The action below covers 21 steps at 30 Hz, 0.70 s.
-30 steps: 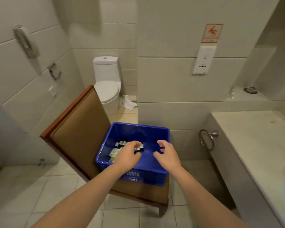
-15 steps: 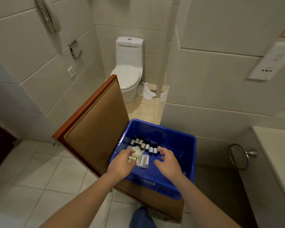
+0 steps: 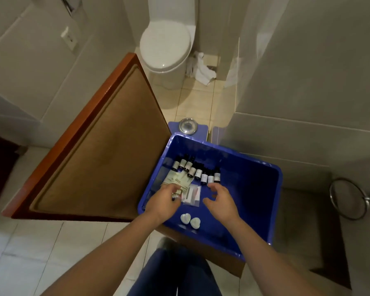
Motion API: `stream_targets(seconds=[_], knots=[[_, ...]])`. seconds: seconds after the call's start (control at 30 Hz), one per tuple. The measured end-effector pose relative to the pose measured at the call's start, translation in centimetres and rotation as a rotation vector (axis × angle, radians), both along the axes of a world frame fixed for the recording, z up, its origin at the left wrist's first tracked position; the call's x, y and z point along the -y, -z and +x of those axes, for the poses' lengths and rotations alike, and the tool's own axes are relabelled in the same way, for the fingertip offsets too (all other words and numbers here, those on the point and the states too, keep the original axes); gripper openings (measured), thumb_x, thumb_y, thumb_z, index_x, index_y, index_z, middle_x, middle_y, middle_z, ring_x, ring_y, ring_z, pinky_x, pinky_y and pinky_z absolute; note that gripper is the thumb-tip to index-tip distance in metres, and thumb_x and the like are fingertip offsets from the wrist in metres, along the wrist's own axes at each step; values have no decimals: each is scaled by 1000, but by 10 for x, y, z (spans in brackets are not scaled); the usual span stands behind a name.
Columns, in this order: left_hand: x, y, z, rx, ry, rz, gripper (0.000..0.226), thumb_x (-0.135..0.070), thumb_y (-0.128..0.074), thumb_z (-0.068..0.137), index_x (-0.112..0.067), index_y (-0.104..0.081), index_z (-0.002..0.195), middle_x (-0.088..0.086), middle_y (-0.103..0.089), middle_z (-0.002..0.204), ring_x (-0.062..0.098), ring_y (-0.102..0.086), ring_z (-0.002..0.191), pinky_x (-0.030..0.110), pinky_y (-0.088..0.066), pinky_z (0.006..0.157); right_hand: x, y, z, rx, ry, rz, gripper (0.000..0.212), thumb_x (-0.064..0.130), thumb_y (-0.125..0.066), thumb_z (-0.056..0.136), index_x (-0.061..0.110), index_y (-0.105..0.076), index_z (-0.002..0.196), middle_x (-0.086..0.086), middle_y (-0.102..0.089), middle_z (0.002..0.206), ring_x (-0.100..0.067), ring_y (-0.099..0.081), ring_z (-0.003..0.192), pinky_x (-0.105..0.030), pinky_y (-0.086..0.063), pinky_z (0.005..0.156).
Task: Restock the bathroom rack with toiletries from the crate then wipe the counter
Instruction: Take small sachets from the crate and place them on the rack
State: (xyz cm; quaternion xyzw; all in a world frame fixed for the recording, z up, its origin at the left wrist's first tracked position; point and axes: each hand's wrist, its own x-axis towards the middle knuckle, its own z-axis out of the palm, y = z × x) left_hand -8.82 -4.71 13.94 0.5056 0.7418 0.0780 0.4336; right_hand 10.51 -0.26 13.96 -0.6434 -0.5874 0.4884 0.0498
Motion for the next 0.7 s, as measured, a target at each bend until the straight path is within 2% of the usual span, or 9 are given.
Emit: stream_targets(seconds=[0.1, 0.2, 0.37, 0.5, 0.57, 0.63, 0.7], knots=[[-13, 19, -3, 14, -9, -50, 46, -21, -56, 93, -26, -45, 137, -3, -43, 144, 16, -52, 123, 35, -48, 96, -7, 23, -4, 2, 0, -59, 50, 20, -62, 91, 22, -44, 138, -3, -41, 141, -16, -53, 107, -31, -48, 89], [-26, 42, -6, 30, -22, -90, 47, -18, -57, 92, -23, -45, 138, -1, -43, 145, 18, -52, 123, 38, -46, 100, -13, 49, -10, -14, 26, -99, 51, 19, -61, 91, 22, -44, 138, -3, -43, 140, -17, -52, 118, -29, -45, 92], [-44, 86, -11, 26, -34, -140, 48, -19, -60, 91, -22, -46, 137, 0, -42, 144, 21, -54, 118, 41, -49, 95, -19, 98, -23, -10, 89, -152, 49, 18, -62, 90, 22, -46, 136, -1, -45, 136, -11, -51, 106, -28, -45, 87], [-53, 117, -15, 19, -28, -143, 48, -19, -60, 90, -22, -46, 136, 1, -41, 142, 24, -60, 104, 41, -51, 89, -22, 130, -32, -30, 135, -188, 49, 14, -62, 87, 20, -49, 134, -1, -48, 133, -14, -53, 114, -31, -47, 95], [-57, 130, -15, 10, -18, -137, 51, -20, -61, 90, -21, -44, 138, 1, -39, 145, 24, -57, 112, 40, -50, 92, -25, 144, -37, -45, 174, -211, 48, 12, -63, 86, 20, -50, 132, -2, -51, 130, -16, -55, 111, -33, -49, 94], [-60, 143, -15, 8, -3, -126, 54, -20, -61, 90, -20, -42, 141, 0, -34, 150, 21, -46, 126, 37, -46, 99, -29, 158, -44, -55, 196, -223, 47, 12, -63, 85, 20, -51, 130, -2, -53, 127, -16, -56, 109, -32, -50, 91], [-65, 155, -17, 24, 9, -125, 58, -14, -60, 90, -19, -38, 143, 1, -27, 155, 20, -39, 134, 34, -41, 104, -34, 170, -51, -59, 188, -225, 47, 12, -63, 85, 20, -52, 130, -3, -53, 126, -16, -56, 110, -30, -49, 88]])
